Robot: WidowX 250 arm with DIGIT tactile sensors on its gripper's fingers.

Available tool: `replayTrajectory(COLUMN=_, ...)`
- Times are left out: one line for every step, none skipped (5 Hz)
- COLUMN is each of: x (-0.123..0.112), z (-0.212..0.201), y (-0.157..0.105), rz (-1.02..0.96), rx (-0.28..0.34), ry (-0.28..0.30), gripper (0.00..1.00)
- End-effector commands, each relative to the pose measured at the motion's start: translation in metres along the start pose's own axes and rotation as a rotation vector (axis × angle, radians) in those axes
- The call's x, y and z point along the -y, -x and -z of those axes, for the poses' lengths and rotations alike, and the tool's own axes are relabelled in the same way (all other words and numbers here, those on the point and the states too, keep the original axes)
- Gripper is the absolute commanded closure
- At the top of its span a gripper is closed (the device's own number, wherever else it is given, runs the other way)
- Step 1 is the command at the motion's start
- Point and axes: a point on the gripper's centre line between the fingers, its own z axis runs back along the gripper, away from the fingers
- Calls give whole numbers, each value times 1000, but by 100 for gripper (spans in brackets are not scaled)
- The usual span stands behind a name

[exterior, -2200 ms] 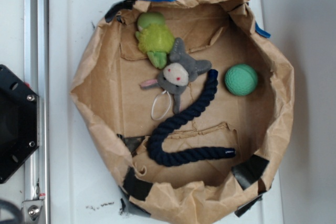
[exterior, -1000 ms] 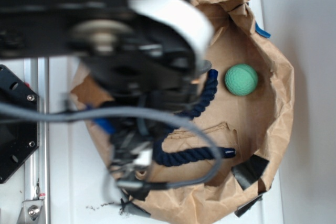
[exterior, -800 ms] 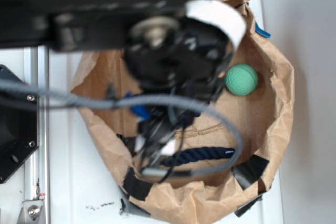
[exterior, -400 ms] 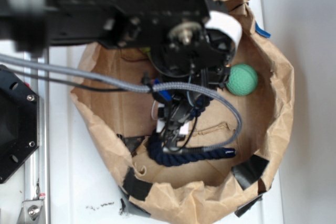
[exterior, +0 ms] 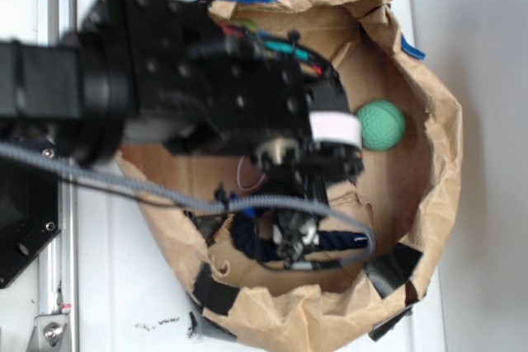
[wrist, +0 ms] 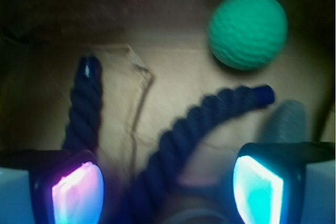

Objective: Grab the blue rope.

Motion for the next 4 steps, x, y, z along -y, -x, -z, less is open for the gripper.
replayTrajectory(x=46, z=-3, y=-20, rz=28, rx=42, ry=42, gripper=0)
replayTrajectory(x=49, z=18, y=-20, rz=43, rx=-8, ry=61, gripper=0)
replayTrajectory(x=45, z=30, y=-20, rz=88, rx=-63, ry=123, gripper=0)
replayTrajectory(x=40, z=42, y=-16, rz=132, rx=-101, ry=133, gripper=0)
